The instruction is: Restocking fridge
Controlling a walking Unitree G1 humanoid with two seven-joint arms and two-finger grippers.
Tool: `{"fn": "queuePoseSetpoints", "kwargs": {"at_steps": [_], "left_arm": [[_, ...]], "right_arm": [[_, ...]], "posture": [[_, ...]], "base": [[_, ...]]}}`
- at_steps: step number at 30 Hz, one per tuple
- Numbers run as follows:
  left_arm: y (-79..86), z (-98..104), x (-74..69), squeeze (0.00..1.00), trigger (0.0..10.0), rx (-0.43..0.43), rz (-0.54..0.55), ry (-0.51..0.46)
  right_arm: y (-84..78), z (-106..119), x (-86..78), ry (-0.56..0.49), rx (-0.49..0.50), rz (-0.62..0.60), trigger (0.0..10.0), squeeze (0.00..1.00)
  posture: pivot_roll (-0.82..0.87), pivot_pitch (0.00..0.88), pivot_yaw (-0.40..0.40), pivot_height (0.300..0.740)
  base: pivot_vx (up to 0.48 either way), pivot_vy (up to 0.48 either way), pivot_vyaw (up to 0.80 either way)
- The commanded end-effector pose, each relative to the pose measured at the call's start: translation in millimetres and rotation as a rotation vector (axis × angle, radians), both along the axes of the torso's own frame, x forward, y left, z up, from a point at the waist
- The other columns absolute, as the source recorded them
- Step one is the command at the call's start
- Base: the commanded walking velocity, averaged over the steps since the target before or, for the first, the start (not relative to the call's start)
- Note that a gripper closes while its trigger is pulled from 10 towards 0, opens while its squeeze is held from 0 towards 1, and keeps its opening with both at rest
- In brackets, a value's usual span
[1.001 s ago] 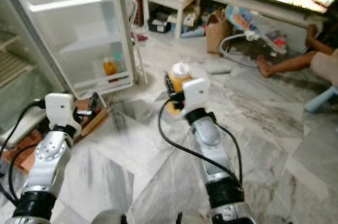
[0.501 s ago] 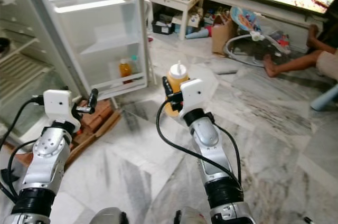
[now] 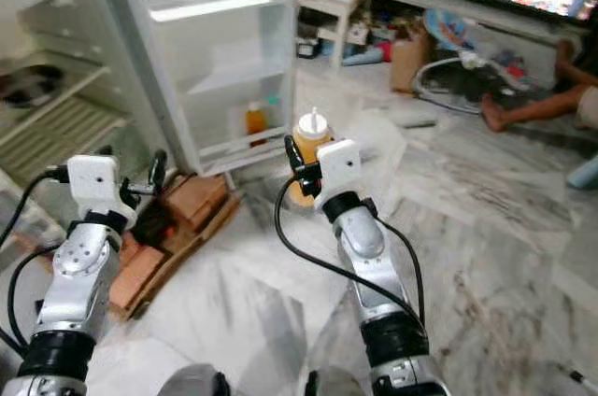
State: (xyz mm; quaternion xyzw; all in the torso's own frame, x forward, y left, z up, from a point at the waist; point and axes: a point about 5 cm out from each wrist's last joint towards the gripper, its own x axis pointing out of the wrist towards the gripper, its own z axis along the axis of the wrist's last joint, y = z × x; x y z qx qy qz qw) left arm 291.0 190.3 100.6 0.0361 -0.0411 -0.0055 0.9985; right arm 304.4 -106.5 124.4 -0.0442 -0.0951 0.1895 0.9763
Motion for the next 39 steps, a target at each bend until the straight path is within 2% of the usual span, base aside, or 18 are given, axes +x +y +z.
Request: {"fn": "queuePoseSetpoints", "kwargs": {"at_steps": [1,6,15,17,23,26,39], "left_arm": [[-8.8,2,1.8,0.00,10.0,0.000,-0.030,-0.012],[-6.4,0,-3.5,0.00,10.0,0.018,-0.033,-0.011],[18.6,-17,-39.8,0.00,10.0,0.033,0.035,0.047],[19.6,-18,-42.6,0.00,10.0,0.029,0.034,0.046],[17.2,-15,-35.7,0.00,10.0,0.025,0.026,0.037],[14.6,-9,-31.1,0.00,10.0,0.028,0.013,0.020],[12.2,-11,-33.4,0.00,10.0,0.026,0.010,0.031]], "right_arm": [[-9.3,1,0.6,-0.009,-0.027,-0.030,10.0,0.00],[-15.0,-1,0.9,-0.007,-0.026,-0.058,10.0,0.00],[-48.3,-21,-13.8,0.075,-0.017,-0.178,10.0,0.00],[-51.5,-24,-16.4,0.081,-0.020,-0.185,10.0,0.00],[-48.7,-24,-12.9,0.081,-0.021,-0.186,10.0,0.00],[-46.6,-19,-8.4,0.071,-0.006,-0.186,10.0,0.00],[-44.0,-20,-9.0,0.077,0.001,-0.185,10.0,0.00]], "posture": [[-0.04,0.033,-0.025,0.740],[-0.03,0.033,-0.022,0.740],[-0.02,0.039,-0.023,0.740],[-0.02,0.039,-0.023,0.740],[-0.02,0.032,-0.023,0.740],[-0.02,0.031,-0.021,0.740],[-0.02,0.050,-0.020,0.740]], "base": [[0.000,0.439,0.00],[0.000,0.087,0.12],[0.000,0.000,0.00],[0.000,0.000,0.00],[0.397,0.000,0.75],[0.480,0.000,0.00],[0.480,0.000,0.00]]}}
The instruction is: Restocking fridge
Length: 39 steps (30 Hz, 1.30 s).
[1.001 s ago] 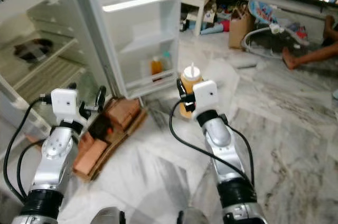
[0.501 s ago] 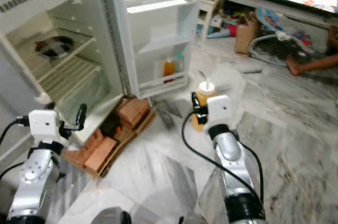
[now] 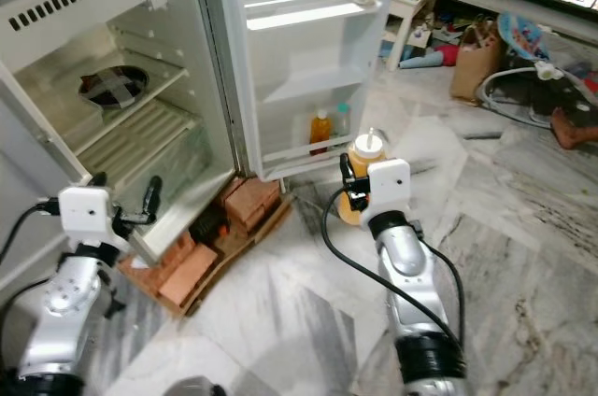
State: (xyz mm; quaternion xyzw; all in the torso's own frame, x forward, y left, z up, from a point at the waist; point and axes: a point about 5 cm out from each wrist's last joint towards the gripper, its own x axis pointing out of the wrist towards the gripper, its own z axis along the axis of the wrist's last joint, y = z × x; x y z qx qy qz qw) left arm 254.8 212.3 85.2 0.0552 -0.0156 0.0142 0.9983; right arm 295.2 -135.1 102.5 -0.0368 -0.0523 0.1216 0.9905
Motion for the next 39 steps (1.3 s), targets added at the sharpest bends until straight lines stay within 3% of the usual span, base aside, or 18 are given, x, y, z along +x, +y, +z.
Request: {"fn": "queuePoseSetpoints", "kwargs": {"at_steps": [1,29,39], "left_arm": [[-10.2,4,3.0,0.00,10.0,-0.012,-0.033,-0.018],[-11.9,4,13.9,0.00,10.0,-0.010,-0.037,-0.003],[-11.6,4,15.8,0.00,10.0,-0.009,-0.036,0.004]], "right_arm": [[-15.1,2,0.4,-0.004,-0.016,-0.041,10.0,0.00],[-5.4,0,-0.6,0.001,-0.018,0.010,10.0,0.00],[-3.1,-2,-1.1,0.021,-0.016,0.037,10.0,0.00]], "posture": [[-0.02,0.050,-0.020,0.740],[-0.03,0.051,-0.008,0.740],[-0.04,0.058,-0.009,0.740]], "base": [[0.480,0.000,0.00],[0.478,0.000,0.10],[0.206,0.000,0.00]]}}
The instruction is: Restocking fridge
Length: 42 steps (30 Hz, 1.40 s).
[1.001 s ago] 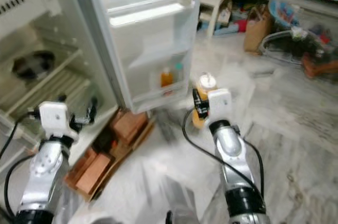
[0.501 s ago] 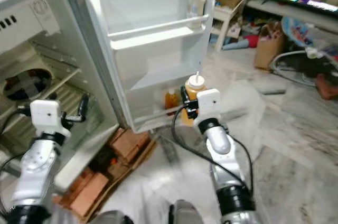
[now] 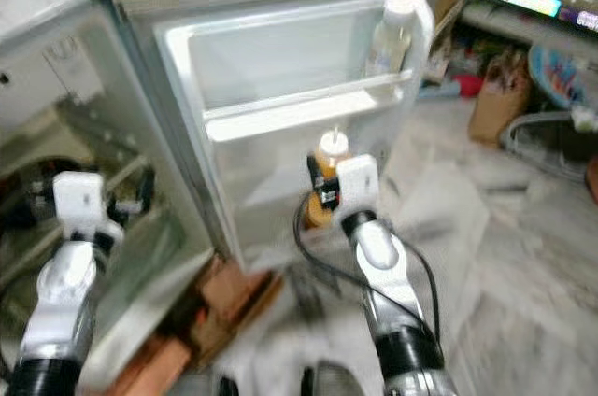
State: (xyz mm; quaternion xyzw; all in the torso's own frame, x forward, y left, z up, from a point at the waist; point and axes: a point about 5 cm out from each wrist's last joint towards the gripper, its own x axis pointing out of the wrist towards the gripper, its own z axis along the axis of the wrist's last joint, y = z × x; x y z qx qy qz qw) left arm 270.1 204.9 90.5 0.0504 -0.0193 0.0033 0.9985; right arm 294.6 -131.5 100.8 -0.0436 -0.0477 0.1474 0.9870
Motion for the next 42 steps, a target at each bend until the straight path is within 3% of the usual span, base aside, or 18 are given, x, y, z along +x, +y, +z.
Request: {"fn": "queuePoseSetpoints", "kwargs": {"at_steps": [1,11,25,42], "left_arm": [[-4.5,-2,1.0,0.00,10.0,0.001,-0.015,0.010],[-0.5,6,6.8,0.00,10.0,0.011,-0.012,-0.005],[-1.4,-3,-3.7,0.00,10.0,0.017,-0.001,0.036],[-2.4,-3,-1.6,0.00,10.0,0.015,0.001,0.038]], "right_arm": [[-6.2,-1,-0.7,0.017,-0.001,-0.009,10.0,0.00],[7.2,6,1.5,0.006,-0.008,0.059,10.0,0.00],[10.2,2,-1.2,0.044,0.050,0.094,10.0,0.00],[10.9,0,-1.1,0.055,0.049,0.115,10.0,0.00]], "posture": [[-0.04,0.058,-0.009,0.740],[-0.03,0.111,0.005,0.740],[-0.03,0.122,0.014,0.740],[-0.03,0.121,0.003,0.647]], "base": [[0.000,0.000,0.00],[0.000,0.000,0.00],[0.000,0.000,0.00],[0.000,0.000,0.00]]}}
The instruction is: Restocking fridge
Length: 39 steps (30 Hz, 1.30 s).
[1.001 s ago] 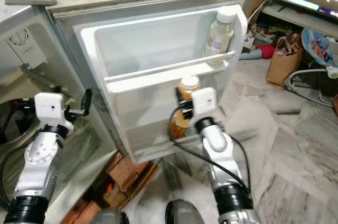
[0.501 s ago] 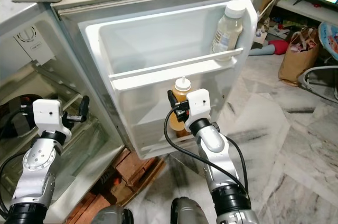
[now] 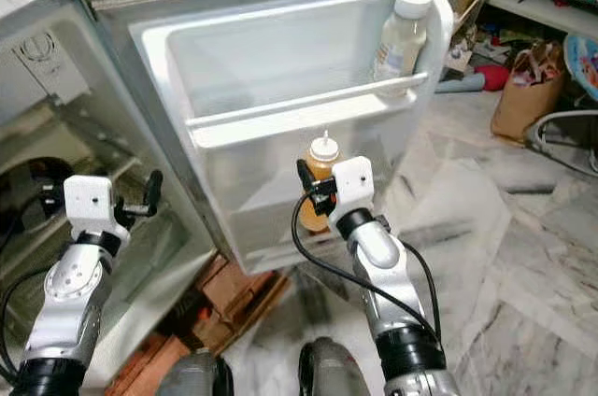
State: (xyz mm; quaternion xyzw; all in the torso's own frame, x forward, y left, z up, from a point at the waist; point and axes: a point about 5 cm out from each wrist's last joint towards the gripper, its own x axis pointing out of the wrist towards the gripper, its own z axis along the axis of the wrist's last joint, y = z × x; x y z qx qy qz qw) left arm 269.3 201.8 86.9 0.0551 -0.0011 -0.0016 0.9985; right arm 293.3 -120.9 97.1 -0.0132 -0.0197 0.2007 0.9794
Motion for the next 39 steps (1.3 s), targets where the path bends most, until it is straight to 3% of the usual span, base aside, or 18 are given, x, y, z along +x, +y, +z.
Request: {"fn": "queuePoseSetpoints", "kwargs": {"at_steps": [1,5,30,39], "left_arm": [[0.6,1,-0.7,0.00,10.0,0.006,0.008,0.001],[1.3,0,-0.5,0.00,10.0,0.007,0.010,0.003],[16.5,-5,-8.3,0.00,10.0,0.020,0.141,0.021],[14.1,-5,-6.6,0.00,10.0,0.024,0.125,0.023]], "right_arm": [[0.4,4,0.3,-0.013,0.004,0.008,10.0,0.00],[1.0,4,0.1,-0.012,0.003,0.012,10.0,0.00],[2.9,4,5.6,-0.023,-0.018,0.041,10.0,0.00],[3.7,4,5.6,-0.023,-0.018,0.047,10.0,0.00]], "posture": [[-0.03,0.121,0.003,0.638],[-0.03,0.123,0.003,0.612],[-0.03,0.138,-0.001,0.612],[-0.03,0.140,-0.002,0.568]], "base": [[0.000,0.000,0.00],[0.000,0.000,0.00],[0.000,0.000,0.00],[0.000,0.000,0.00]]}}
